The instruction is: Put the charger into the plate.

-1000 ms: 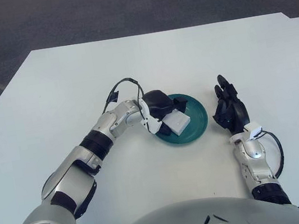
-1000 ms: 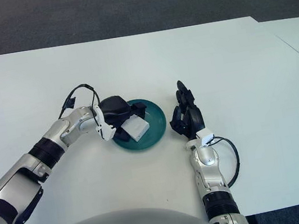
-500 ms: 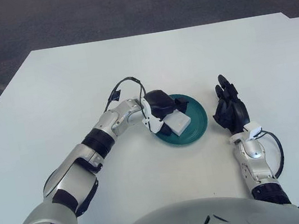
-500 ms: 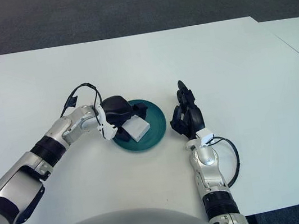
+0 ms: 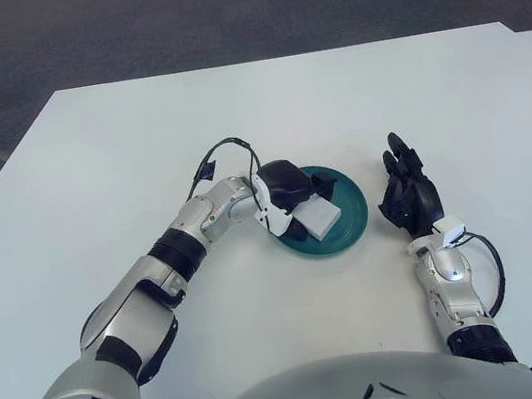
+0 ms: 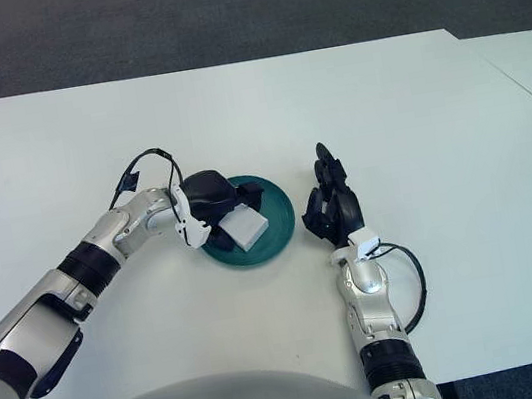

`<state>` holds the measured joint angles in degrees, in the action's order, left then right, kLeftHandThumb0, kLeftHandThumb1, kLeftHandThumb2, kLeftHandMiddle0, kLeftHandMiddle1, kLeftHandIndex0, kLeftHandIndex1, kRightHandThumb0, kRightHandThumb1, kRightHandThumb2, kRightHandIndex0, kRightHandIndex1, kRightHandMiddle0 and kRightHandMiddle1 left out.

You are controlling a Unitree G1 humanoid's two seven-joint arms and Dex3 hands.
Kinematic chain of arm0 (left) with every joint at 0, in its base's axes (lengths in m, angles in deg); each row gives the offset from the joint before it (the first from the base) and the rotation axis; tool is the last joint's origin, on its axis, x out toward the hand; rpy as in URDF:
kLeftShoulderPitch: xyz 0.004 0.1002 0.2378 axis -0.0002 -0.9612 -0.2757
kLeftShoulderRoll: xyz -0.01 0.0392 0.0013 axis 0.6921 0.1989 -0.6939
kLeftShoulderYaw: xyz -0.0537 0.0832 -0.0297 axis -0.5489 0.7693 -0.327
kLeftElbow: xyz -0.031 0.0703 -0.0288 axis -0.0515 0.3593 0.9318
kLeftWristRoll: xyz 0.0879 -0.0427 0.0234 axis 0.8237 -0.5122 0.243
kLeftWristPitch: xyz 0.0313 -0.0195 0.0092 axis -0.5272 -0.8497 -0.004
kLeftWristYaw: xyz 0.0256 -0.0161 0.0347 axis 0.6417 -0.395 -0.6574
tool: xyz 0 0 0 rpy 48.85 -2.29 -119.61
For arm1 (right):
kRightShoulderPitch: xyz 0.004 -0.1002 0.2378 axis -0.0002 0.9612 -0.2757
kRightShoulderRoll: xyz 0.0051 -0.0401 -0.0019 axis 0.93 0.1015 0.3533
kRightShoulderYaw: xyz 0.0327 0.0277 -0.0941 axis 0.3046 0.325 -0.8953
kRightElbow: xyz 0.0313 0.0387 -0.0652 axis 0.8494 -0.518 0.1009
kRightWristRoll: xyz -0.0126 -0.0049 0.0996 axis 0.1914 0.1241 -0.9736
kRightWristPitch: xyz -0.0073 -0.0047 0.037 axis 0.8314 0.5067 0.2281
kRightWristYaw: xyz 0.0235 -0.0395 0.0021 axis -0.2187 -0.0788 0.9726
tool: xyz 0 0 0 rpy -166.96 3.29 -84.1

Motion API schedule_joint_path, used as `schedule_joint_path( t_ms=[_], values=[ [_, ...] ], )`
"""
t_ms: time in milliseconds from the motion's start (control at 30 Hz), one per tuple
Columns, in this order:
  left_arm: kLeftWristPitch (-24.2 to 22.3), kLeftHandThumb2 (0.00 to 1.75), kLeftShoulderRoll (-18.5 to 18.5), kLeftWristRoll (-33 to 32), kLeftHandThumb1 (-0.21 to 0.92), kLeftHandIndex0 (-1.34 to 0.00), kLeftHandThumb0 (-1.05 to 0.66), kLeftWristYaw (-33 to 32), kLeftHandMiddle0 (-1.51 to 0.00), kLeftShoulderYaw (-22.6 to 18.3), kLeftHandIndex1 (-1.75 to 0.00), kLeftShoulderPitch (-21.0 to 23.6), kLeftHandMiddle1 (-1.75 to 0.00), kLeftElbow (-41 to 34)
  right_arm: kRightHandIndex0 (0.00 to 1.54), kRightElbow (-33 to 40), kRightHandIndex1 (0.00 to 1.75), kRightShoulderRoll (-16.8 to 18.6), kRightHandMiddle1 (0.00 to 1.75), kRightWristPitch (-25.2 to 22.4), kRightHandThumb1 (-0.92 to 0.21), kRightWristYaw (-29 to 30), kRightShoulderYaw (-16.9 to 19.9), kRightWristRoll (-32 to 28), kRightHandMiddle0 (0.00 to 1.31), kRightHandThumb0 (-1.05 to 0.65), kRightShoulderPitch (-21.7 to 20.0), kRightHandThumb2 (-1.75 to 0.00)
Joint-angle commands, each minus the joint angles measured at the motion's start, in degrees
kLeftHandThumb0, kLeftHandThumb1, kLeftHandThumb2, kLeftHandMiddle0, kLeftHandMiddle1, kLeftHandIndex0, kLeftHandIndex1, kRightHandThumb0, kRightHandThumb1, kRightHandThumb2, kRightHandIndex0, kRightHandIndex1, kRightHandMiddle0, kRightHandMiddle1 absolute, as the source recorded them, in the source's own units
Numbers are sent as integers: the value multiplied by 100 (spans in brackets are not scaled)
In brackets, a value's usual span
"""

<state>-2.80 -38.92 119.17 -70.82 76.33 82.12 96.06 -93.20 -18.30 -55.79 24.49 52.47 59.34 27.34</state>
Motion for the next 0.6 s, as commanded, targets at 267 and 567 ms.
schedule_joint_path(
  t_ms=[267,567],
  values=[
    [307,78,85,350,92,0,-105,-602,-10,103,-76,216,-72,392,5,-738,0,204,17,77,-92,-41,-91,57,0,-80,314,-103],
    [327,80,63,501,92,0,-105,-1097,-13,68,-51,230,-31,542,4,-814,0,179,15,91,-92,-20,-100,123,0,-82,272,-104]
  ],
)
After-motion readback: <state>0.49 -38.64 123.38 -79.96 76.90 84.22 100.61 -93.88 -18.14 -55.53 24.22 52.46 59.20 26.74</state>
